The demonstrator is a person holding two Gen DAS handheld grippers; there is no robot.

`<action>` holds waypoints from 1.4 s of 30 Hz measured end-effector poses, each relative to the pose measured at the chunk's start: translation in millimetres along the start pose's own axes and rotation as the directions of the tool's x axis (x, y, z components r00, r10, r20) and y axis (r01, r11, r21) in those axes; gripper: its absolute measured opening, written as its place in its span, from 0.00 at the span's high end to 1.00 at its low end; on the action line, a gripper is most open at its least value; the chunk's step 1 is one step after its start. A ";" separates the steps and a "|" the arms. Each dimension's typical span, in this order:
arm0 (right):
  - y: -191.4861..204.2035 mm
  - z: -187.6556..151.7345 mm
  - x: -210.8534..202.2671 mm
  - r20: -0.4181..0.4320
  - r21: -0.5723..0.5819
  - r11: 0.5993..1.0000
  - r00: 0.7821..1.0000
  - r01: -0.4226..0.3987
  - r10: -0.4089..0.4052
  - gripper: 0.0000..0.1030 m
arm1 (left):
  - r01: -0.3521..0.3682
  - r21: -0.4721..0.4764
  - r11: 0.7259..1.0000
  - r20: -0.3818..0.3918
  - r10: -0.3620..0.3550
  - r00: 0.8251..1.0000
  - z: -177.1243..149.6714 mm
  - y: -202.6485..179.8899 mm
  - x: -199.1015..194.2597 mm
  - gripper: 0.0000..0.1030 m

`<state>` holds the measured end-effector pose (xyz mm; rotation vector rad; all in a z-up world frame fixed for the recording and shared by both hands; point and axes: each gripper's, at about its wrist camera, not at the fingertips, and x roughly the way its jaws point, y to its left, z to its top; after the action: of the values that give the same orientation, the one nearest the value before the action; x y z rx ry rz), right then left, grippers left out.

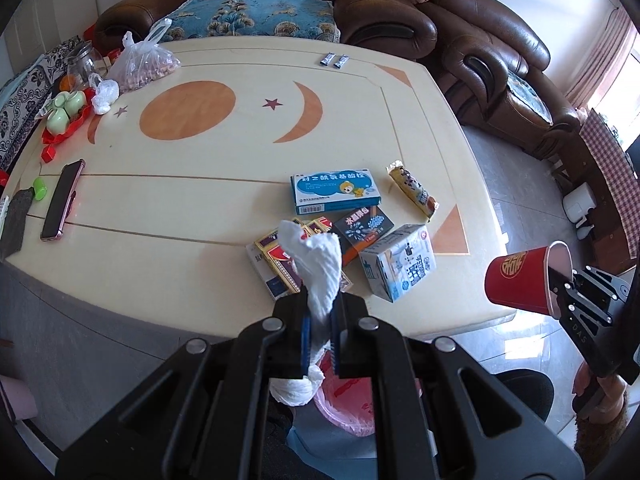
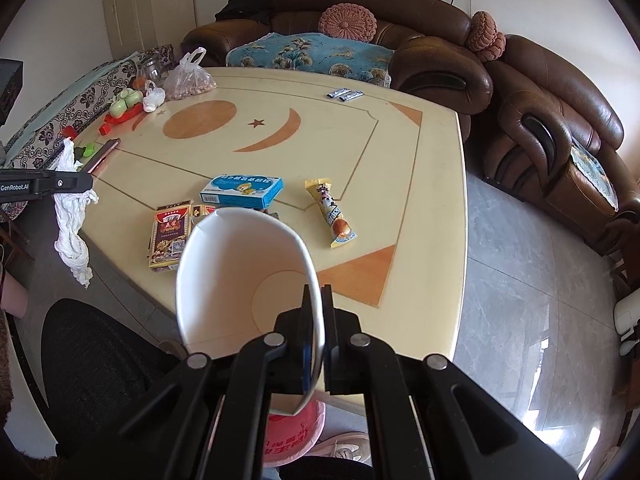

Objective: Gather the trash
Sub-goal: 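Carry the tissue and red cup with both tools over the pink trash bin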

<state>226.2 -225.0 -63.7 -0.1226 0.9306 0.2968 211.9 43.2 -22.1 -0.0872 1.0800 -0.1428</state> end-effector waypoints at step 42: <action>63.5 -132.9 3.3 -0.063 -0.011 1.000 0.998 -0.022 0.021 0.96 | 0.114 0.256 0.960 -0.149 -0.077 0.986 -152.3 -101.2 65.7 0.92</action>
<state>106.4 -194.5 -143.8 -0.1334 0.9928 0.3198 100.3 -67.3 -136.6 0.1127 1.1863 -0.3836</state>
